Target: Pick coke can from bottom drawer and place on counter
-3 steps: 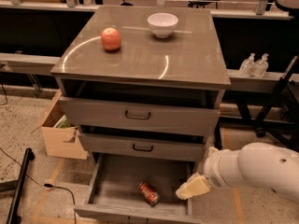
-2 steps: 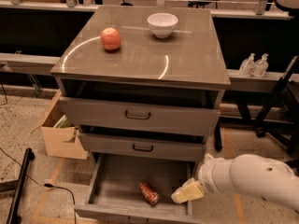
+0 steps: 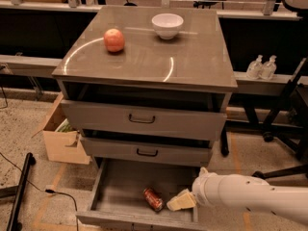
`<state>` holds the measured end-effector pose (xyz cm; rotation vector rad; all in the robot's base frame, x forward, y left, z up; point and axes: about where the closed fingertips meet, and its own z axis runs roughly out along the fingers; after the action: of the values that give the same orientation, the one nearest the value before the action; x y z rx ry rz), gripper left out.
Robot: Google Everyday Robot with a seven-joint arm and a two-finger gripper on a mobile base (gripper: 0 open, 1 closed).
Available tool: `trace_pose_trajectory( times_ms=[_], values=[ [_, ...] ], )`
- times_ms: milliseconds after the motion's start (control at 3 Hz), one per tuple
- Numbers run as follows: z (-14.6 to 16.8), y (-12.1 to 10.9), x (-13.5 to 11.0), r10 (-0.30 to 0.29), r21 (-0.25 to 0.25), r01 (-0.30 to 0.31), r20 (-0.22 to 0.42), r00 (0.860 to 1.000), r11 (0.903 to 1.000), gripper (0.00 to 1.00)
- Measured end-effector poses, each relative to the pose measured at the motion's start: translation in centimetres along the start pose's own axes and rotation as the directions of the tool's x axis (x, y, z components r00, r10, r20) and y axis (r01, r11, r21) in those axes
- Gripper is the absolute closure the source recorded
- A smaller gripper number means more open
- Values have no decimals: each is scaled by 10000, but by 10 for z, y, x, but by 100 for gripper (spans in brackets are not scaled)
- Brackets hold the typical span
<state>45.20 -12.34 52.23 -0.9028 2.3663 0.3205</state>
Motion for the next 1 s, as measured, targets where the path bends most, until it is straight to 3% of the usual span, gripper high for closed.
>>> trace_pose_trajectory(
  times_ms=[333,667,1000],
  values=[
    [57,10,21,333,-712,-350,-252,9991,9968,0],
    [118,24,41,497,-1567,-572,-511,9975,9860,0],
    [117,24,41,493,-1559,-566,-506,9975,9861,0]
  ],
)
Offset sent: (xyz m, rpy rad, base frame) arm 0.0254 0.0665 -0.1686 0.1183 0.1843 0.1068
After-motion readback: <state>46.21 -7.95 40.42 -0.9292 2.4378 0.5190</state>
